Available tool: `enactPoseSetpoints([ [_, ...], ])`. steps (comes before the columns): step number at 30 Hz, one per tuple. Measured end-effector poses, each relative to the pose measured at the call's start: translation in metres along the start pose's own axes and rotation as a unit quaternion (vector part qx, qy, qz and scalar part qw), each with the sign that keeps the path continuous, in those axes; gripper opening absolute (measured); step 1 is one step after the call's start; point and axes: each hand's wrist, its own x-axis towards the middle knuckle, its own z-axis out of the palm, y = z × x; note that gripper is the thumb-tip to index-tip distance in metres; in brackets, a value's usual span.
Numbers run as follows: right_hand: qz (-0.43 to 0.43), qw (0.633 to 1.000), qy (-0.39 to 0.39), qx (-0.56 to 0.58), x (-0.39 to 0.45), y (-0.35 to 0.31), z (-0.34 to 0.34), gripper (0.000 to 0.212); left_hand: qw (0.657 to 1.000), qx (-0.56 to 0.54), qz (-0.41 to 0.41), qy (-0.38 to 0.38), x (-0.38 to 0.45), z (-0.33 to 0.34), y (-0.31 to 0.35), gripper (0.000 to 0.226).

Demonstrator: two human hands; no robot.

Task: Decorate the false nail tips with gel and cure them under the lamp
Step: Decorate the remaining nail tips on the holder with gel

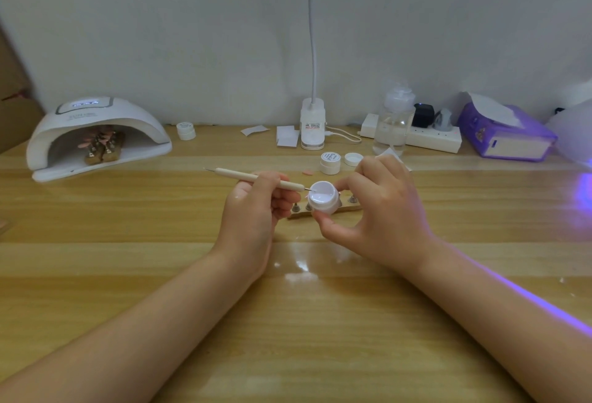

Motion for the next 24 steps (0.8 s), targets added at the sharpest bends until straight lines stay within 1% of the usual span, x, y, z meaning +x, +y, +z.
enactPoseSetpoints([
  [5, -0.004, 1.000, 0.006, 0.005, 0.0010, 0.0001, 0.0000, 0.034, 1.000, 0.009, -0.001, 0.006, 0.0009, -0.0011, -0.0011, 0.020],
  [11, -0.001, 1.000, 0.001, 0.010, 0.0002, 0.0014, -0.0006, 0.033, 1.000, 0.008, 0.005, 0.010, 0.0021, -0.0012, -0.0010, 0.024],
  [18, 0.000, 1.000, 0.005, 0.013, 0.0000, 0.0005, 0.0010, 0.033, 1.000, 0.000, 0.024, -0.010, 0.0000, -0.0009, -0.0011, 0.024],
  [24, 0.013, 1.000, 0.005, 0.005, -0.0006, 0.0035, 0.0010, 0.033, 0.999, -0.008, 0.031, -0.003, 0.0012, -0.0010, -0.0015, 0.022],
])
